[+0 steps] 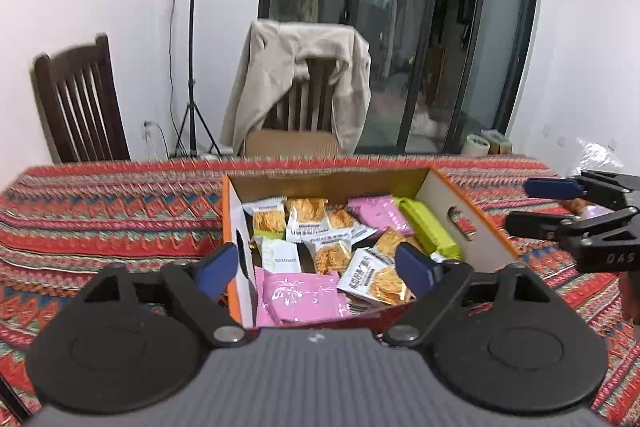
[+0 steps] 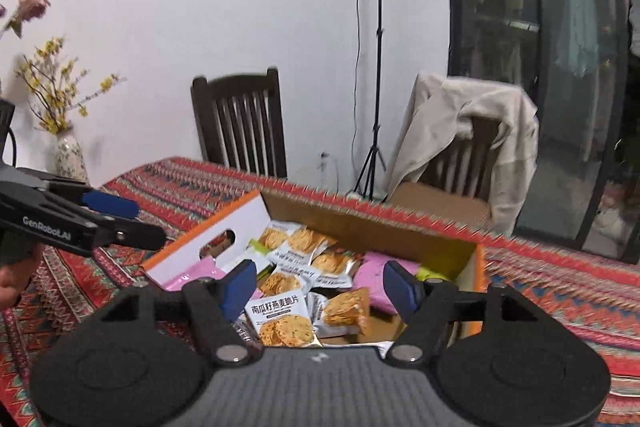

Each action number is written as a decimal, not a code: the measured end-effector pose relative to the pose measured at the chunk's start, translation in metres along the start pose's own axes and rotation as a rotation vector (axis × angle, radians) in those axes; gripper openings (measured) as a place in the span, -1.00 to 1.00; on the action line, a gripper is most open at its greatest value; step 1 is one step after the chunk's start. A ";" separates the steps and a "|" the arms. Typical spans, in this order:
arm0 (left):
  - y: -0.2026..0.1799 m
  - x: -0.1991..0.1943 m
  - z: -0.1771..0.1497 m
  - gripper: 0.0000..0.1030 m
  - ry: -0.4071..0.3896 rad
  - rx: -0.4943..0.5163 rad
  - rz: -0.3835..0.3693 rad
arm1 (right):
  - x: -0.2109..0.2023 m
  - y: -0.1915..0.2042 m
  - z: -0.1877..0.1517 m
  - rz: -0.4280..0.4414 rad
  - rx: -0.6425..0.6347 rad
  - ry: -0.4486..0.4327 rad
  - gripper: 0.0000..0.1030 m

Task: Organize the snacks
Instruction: 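Open both tools to drop the packets into the box and withdraw, then grasp a pink packet with the left tool while the right tool grasps a white packet, then carry the pink packet and white packet into the box, then open both tools to release the packets and withdraw from the box, then grasp a white packet with the left tool while the right tool grasps a silver-blue bar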

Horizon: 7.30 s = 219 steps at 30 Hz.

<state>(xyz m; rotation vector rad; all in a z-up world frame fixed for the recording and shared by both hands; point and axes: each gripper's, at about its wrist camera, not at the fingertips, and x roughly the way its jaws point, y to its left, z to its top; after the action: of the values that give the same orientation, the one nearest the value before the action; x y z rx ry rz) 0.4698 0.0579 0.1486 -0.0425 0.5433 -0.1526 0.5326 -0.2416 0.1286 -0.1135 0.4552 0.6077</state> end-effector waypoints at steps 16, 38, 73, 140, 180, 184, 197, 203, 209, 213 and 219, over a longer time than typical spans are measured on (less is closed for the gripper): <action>-0.034 -0.175 -0.096 0.98 -0.189 0.025 0.075 | -0.201 0.039 -0.061 -0.081 -0.078 -0.109 0.80; -0.033 -0.181 -0.191 1.00 -0.062 -0.145 0.123 | -0.225 0.073 -0.197 -0.097 0.112 -0.001 0.83; 0.039 0.020 -0.131 0.19 0.110 -0.004 0.016 | 0.041 0.113 -0.084 0.056 -0.006 0.205 0.49; -0.054 -0.026 0.003 0.19 -0.094 0.016 -0.105 | -0.120 -0.013 -0.038 -0.070 0.015 -0.062 -0.11; -0.041 0.176 0.076 0.63 0.205 -0.032 0.020 | 0.138 -0.079 0.036 -0.220 -0.078 0.335 0.34; -0.051 0.122 0.085 0.71 0.145 0.004 0.021 | 0.094 -0.066 0.053 -0.234 -0.091 0.281 0.40; -0.082 -0.077 0.041 1.00 -0.087 0.089 -0.023 | -0.087 -0.010 0.063 -0.252 -0.163 0.075 0.71; -0.079 -0.147 -0.005 1.00 -0.188 0.085 -0.035 | -0.165 0.013 0.034 -0.242 -0.173 -0.010 0.78; -0.070 -0.183 -0.068 1.00 -0.248 0.041 -0.018 | -0.218 0.036 -0.019 -0.230 -0.171 -0.088 0.86; -0.057 -0.180 -0.114 1.00 -0.187 -0.043 -0.018 | -0.231 0.044 -0.068 -0.196 -0.123 -0.092 0.86; -0.034 -0.146 -0.167 1.00 -0.028 -0.166 0.051 | -0.224 0.045 -0.135 -0.190 -0.033 -0.040 0.87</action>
<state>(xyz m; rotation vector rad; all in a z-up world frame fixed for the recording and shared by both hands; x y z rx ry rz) 0.2554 0.0472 0.0829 -0.1921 0.5277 -0.0567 0.2927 -0.3537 0.1083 -0.1739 0.3901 0.4302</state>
